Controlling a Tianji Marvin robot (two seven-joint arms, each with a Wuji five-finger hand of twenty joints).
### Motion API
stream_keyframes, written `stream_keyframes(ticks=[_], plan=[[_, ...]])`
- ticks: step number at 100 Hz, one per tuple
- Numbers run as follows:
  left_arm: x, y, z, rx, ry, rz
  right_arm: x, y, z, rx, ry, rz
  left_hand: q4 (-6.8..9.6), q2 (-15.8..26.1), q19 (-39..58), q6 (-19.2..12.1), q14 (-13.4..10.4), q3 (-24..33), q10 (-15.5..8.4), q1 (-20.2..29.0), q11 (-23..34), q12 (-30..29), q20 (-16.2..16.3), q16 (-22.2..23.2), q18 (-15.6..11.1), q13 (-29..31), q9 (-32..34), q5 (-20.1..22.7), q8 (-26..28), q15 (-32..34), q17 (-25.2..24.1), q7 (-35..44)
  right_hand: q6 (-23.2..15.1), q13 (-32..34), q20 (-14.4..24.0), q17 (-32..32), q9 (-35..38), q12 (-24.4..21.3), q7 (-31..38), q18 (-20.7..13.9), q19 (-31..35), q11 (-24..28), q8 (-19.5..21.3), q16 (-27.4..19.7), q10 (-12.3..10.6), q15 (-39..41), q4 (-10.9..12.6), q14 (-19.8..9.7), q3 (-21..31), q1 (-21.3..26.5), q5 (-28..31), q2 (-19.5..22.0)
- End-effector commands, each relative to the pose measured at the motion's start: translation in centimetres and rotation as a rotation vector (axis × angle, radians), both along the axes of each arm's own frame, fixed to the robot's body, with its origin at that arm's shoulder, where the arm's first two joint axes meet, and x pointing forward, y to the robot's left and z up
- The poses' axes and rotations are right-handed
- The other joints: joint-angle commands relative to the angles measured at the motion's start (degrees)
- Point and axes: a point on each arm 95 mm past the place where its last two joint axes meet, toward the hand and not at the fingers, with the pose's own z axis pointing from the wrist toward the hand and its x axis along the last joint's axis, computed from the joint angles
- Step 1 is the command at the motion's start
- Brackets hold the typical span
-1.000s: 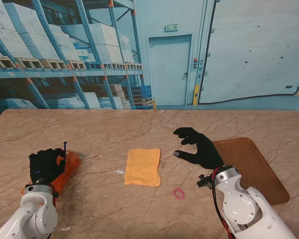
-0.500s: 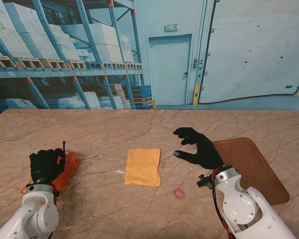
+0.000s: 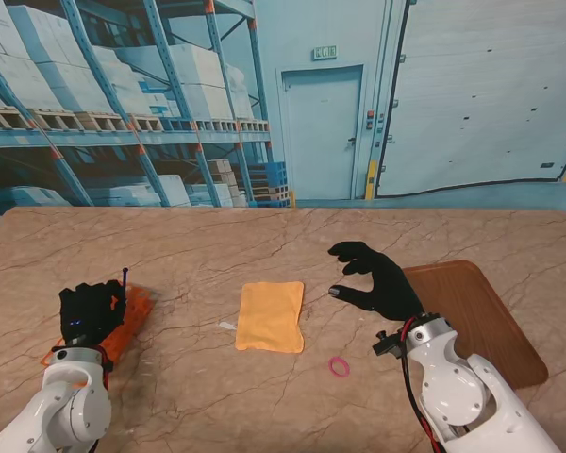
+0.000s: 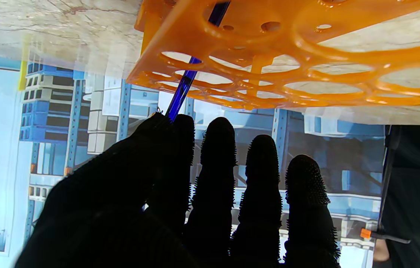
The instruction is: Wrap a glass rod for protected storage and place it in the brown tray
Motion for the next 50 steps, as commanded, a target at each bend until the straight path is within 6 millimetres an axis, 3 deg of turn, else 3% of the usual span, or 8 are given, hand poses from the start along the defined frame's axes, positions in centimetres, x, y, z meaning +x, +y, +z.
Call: stream_keyframes(ticks=[1, 50], plan=[[-0.13, -0.34, 0.32, 0.001, -0.006, -0.017, -0.13, 0.24, 0.12, 0.005, -0.004, 0.001, -1.49, 1.3, 2.2, -0.2, 1.3, 1.7, 1.4, 2.8, 1.6, -0.1, -0.1, 1.1, 1.3, 0.7, 1.3, 1.8, 1.7, 1.0, 0.0, 4.0, 0.0, 1.8, 0.3, -0.2, 0.9, 0.5, -0.2, -0.4, 1.8, 0.4, 0.1, 0.6, -0.1, 1.2, 1.8, -0.1, 0.7, -1.7, 0.3, -2.7], [-0.12, -0.50, 0.65, -0.006, -0.011, -0.041, -0.18, 0.21, 0.16, 0.007, -0.005, 0.001, -0.70, -0.2, 2.8, 0.3, 1.1, 4.9, 1.7, 0.5, 4.7, 3.6, -0.3, 1.9, 0.4, -1.0, 0.0, 0.0, 6.3, 1.5, -1.8, 6.4, -0.1, 1.8, 0.3, -0.2, 0.9, 0.5, -0.2, -0.4, 1.7, 0.4, 0.1, 0.6, -0.1, 1.1, 1.8, -0.1, 0.7, -1.7, 0.3, -2.7]])
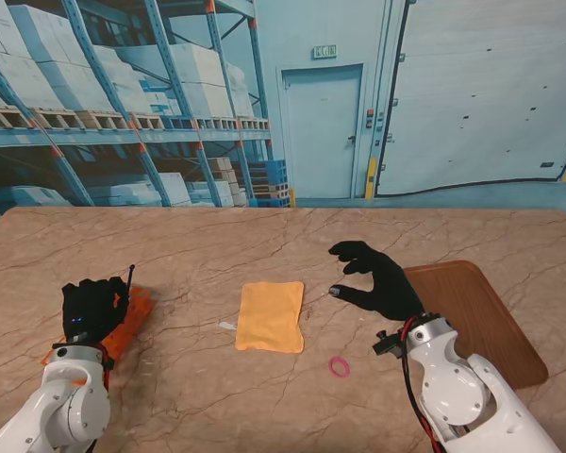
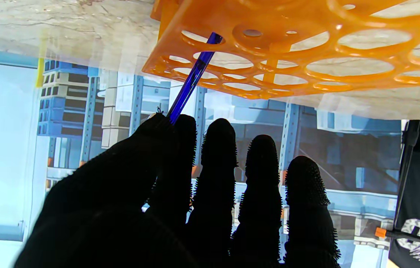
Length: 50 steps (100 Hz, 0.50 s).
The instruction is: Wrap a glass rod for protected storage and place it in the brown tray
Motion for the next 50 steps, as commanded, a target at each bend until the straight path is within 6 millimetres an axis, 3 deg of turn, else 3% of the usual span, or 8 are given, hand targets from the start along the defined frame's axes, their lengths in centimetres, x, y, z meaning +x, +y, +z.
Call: stream_keyframes(ticks=[1, 14, 50], plan=[[-0.20, -0.15, -0.05, -0.008, 0.004, -0.004, -0.17, 0.27, 0.10, 0.005, -0.003, 0.003, -0.55, -0.2, 2.0, -0.8, 1.1, 3.9, 1.2, 0.6, 2.2, 1.5, -0.3, 1.3, 0.3, -0.9, 0.1, 0.0, 2.5, 0.9, -1.0, 5.1, -0.1, 1.9, 0.3, -0.2, 0.9, 0.5, -0.2, -0.4, 1.7, 0.4, 0.1, 0.6, -0.2, 1.2, 1.8, -0.1, 0.7, -1.7, 0.3, -2.7], [-0.20, -0.22, -0.07, -0.012, 0.002, -0.004, -0.17, 0.26, 0.10, 0.005, -0.002, 0.004, 0.32, -2.2, 2.2, -0.9, 1.2, 8.0, 1.3, -2.2, 3.4, 2.3, -0.3, 1.6, 0.2, -0.7, 0.4, 0.0, 4.0, 1.3, -1.0, 6.3, -0.1, 1.8, 0.3, -0.2, 0.9, 0.5, -0.2, -0.4, 1.7, 0.4, 0.1, 0.6, -0.2, 1.1, 1.8, -0.1, 0.7, -1.7, 0.3, -2.7], [-0.13, -0.45, -0.11, -0.046, -0.008, -0.007, -0.19, 0.25, 0.13, 0.006, -0.004, 0.001, 2.10, -4.5, 2.2, -1.6, 1.0, 12.8, 1.1, -5.4, 4.6, 4.1, -0.5, 1.8, 0.0, -1.2, 0.4, -0.7, 6.8, 1.4, -1.4, 8.8, 0.0, 1.8, 0.3, -0.2, 0.9, 0.5, -0.2, -0.4, 1.7, 0.4, 0.1, 0.6, 0.0, 1.1, 1.8, 0.0, 0.7, -1.7, 0.3, -2.7]])
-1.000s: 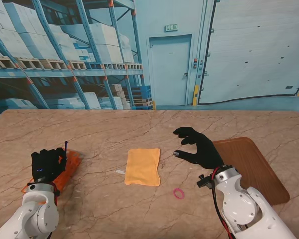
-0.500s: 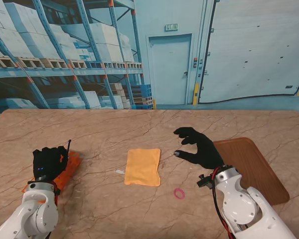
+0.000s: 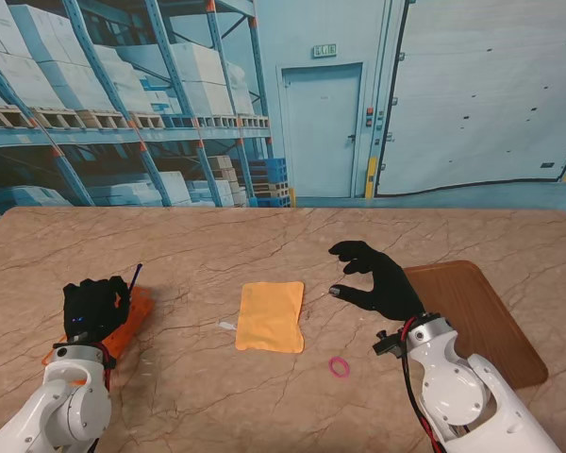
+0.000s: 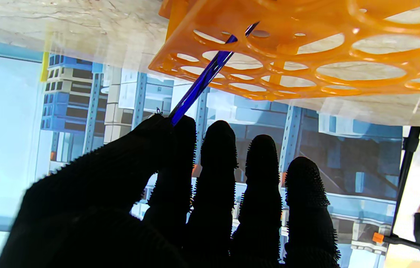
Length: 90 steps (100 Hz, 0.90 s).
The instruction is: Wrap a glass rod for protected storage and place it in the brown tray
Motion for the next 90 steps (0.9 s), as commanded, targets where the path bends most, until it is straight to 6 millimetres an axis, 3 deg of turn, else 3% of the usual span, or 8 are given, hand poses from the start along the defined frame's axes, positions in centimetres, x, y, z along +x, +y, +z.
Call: stream_keyframes(ticks=[1, 90], plan=[[-0.2, -0.3, -0.1, -0.012, -0.002, -0.005, -0.2, 0.3, 0.1, 0.006, -0.003, 0.002, 2.17, -1.5, 1.6, -1.8, 1.1, 3.5, 1.0, -0.1, 1.5, 1.2, -0.5, 1.2, 0.0, -1.2, 0.4, -0.1, 2.2, 0.8, -0.8, 5.0, 0.0, 1.9, 0.3, -0.2, 0.9, 0.5, -0.2, -0.4, 1.7, 0.4, 0.1, 0.6, -0.1, 1.2, 1.8, -0.1, 0.7, -1.7, 0.3, -2.6], [-0.3, -0.2, -1.5, -0.021, 0.040, 0.046, -0.2, 0.2, 0.1, 0.006, -0.005, 0.000, 1.67, -2.7, 1.4, -2.4, 1.6, 5.6, 0.9, -0.5, -0.4, 0.5, -1.0, 0.6, 0.4, -1.6, 0.3, 0.1, -0.1, 0.1, -1.0, 4.9, 0.0, 1.8, 0.3, -0.2, 1.0, 0.5, -0.3, -0.4, 1.7, 0.4, 0.1, 0.6, -0.1, 1.2, 1.8, -0.1, 0.7, -1.9, 0.4, -2.5]])
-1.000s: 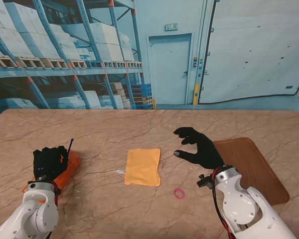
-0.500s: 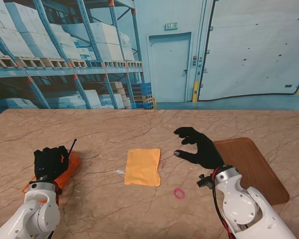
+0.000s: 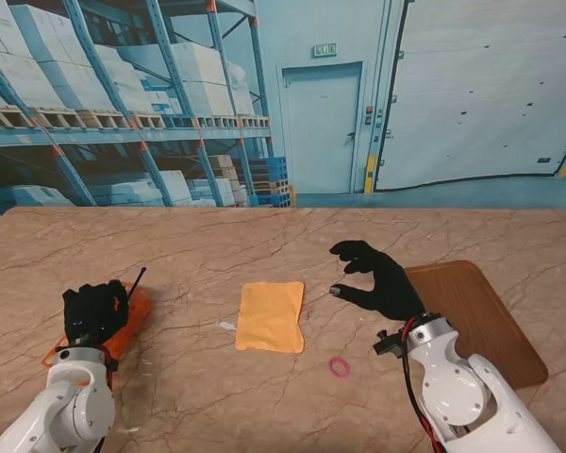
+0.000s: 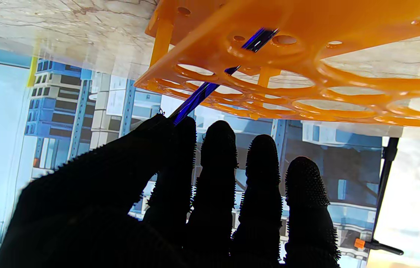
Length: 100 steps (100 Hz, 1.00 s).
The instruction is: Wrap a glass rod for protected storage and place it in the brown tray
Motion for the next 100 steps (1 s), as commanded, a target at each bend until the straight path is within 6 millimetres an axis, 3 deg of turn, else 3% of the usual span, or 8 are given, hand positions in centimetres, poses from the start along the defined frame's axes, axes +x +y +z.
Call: stream_keyframes(ticks=[1, 49, 100], plan=[[-0.3, -0.3, -0.4, -0.004, 0.014, -0.001, -0.2, 0.3, 0.1, 0.006, -0.002, 0.003, 1.59, -1.4, 1.4, -2.5, 1.5, 2.8, 0.9, 0.2, -0.5, 0.2, -0.4, 0.6, 0.4, -1.5, 0.3, 0.2, 0.0, 0.1, -0.8, 3.9, 0.0, 1.8, 0.3, -0.3, 1.0, 0.5, -0.2, -0.4, 1.7, 0.4, 0.1, 0.6, -0.1, 1.2, 1.8, -0.1, 0.7, -1.9, 0.4, -2.5], [0.0, -0.4, -1.0, 0.027, 0.030, -0.001, -0.2, 0.3, 0.1, 0.005, -0.001, 0.001, 0.92, -1.1, 1.6, -2.3, 1.7, 1.7, 0.9, 0.5, -0.5, -0.6, -0.6, 0.5, 0.4, -1.4, 0.2, 0.6, -2.0, 0.3, -0.7, 3.0, 0.0, 1.9, 0.4, -0.2, 1.1, 0.6, -0.3, -0.4, 1.7, 0.4, 0.1, 0.6, -0.1, 1.2, 1.8, -0.1, 0.8, -1.9, 0.4, -2.4], [0.1, -0.1, -1.5, 0.074, 0.040, -0.004, -0.2, 0.3, 0.0, 0.008, 0.001, 0.002, -0.42, -5.3, 1.9, -4.2, 1.7, 4.7, 0.0, -0.5, -2.5, -1.7, -0.7, 0.3, 0.8, -1.0, 0.2, -0.2, -4.9, 0.3, -0.5, 1.7, 0.0, 1.9, 0.4, -0.2, 1.1, 0.6, -0.3, -0.4, 1.7, 0.4, 0.2, 0.6, -0.1, 1.2, 1.8, -0.1, 0.7, -2.0, 0.5, -2.4]])
